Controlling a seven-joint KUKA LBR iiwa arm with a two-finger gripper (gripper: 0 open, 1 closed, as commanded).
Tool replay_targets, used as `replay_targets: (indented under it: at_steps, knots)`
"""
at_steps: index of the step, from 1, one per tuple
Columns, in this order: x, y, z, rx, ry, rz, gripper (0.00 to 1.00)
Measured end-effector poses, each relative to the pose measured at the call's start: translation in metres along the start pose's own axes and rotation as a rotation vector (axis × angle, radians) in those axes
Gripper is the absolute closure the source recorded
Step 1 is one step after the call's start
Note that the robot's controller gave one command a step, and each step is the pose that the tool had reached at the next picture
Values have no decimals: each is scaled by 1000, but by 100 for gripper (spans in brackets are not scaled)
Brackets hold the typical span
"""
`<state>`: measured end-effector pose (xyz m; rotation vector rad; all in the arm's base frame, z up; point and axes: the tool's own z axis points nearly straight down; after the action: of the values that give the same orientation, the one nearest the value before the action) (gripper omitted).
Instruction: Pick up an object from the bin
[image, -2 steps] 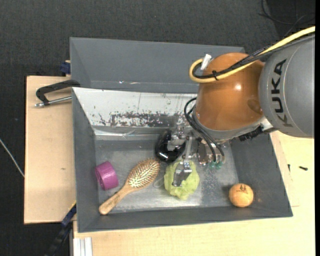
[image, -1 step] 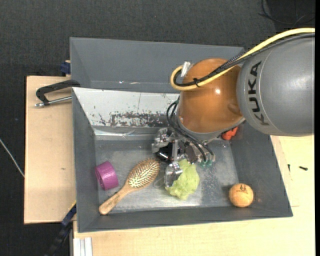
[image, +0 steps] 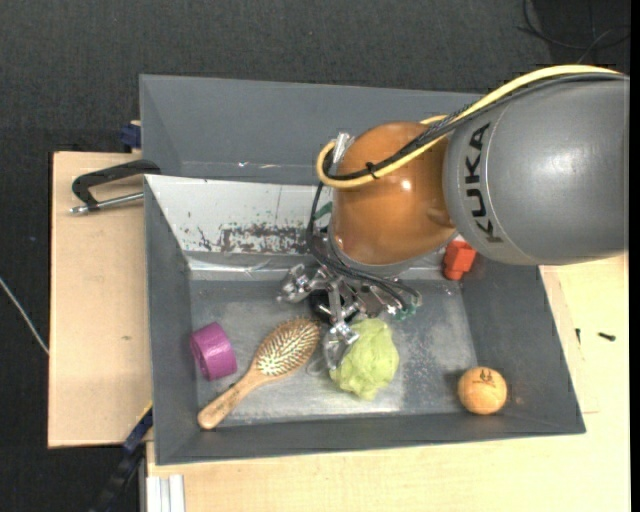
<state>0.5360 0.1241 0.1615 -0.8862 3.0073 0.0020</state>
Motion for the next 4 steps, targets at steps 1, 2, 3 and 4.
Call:
replay_targets:
  at_steps: [1,2,3,4]
  knots:
    - [16,2,12,-1,6,-72,0]
    - [8,7,75,3,0,-272,0]
    - [2,6,73,8,-21,-283,100]
    - [2,6,73,8,-21,-283,100]
